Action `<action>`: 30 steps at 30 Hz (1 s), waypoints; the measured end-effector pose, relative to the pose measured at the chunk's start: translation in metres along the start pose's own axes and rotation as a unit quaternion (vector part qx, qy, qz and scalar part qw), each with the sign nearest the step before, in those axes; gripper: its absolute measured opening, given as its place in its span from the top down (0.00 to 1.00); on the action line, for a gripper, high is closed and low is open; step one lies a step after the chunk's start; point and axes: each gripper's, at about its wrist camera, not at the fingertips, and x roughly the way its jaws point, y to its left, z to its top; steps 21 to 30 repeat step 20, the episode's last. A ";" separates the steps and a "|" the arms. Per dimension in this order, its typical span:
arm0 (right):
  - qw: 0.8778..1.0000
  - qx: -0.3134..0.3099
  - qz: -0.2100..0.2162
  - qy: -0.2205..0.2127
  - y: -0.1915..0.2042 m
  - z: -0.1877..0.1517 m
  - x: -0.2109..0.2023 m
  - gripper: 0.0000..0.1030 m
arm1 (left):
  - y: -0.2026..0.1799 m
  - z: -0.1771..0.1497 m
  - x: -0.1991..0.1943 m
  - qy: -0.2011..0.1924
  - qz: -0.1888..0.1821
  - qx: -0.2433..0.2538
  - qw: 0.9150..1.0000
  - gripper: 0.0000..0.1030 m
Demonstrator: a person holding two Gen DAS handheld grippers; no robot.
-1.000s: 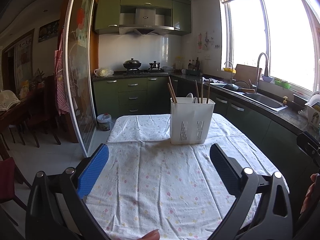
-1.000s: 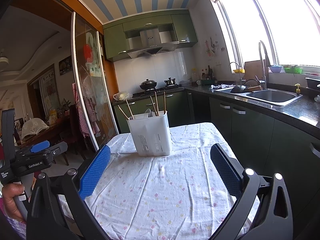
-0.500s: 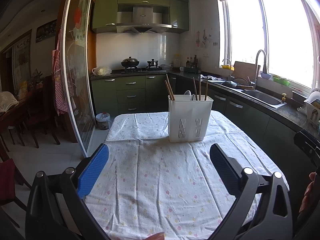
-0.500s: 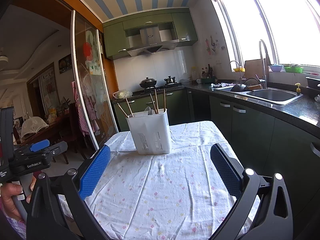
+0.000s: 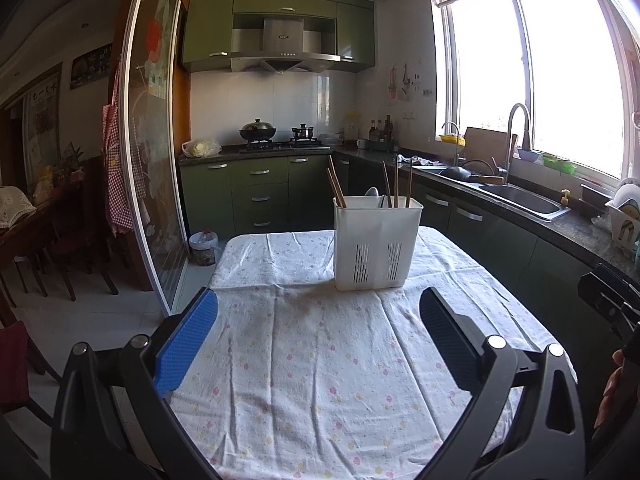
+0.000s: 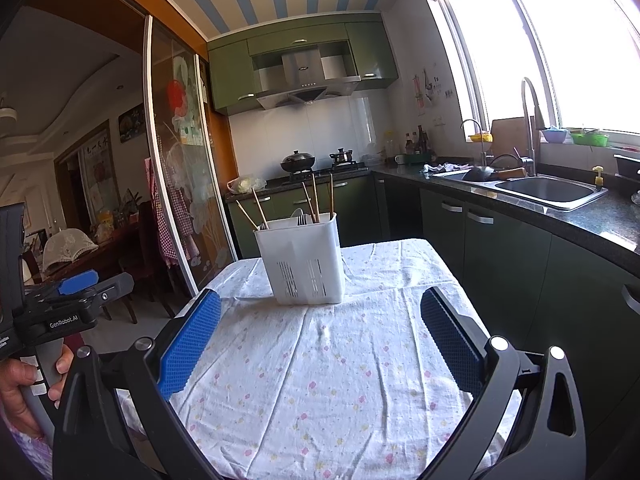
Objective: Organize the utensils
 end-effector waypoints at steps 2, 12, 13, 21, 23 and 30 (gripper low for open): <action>1.000 0.000 0.001 0.001 0.000 -0.001 0.001 0.04 | 0.000 0.000 -0.001 -0.006 0.004 0.001 1.000 0.07; 1.000 -0.001 0.001 0.002 0.000 -0.001 0.002 0.04 | 0.003 0.002 0.001 0.001 -0.001 0.001 1.000 0.07; 1.000 -0.002 0.001 0.002 0.000 0.000 0.002 0.04 | 0.003 0.002 0.002 0.007 -0.004 -0.002 1.000 0.07; 1.000 -0.001 0.000 0.002 0.000 -0.001 0.002 0.04 | 0.007 0.000 0.009 0.020 -0.011 -0.010 1.000 0.07; 1.000 -0.001 0.000 0.002 0.000 -0.001 0.002 0.04 | 0.007 0.000 0.009 0.020 -0.011 -0.010 1.000 0.07; 1.000 -0.001 0.000 0.002 0.000 -0.001 0.002 0.04 | 0.007 0.000 0.009 0.020 -0.011 -0.010 1.000 0.07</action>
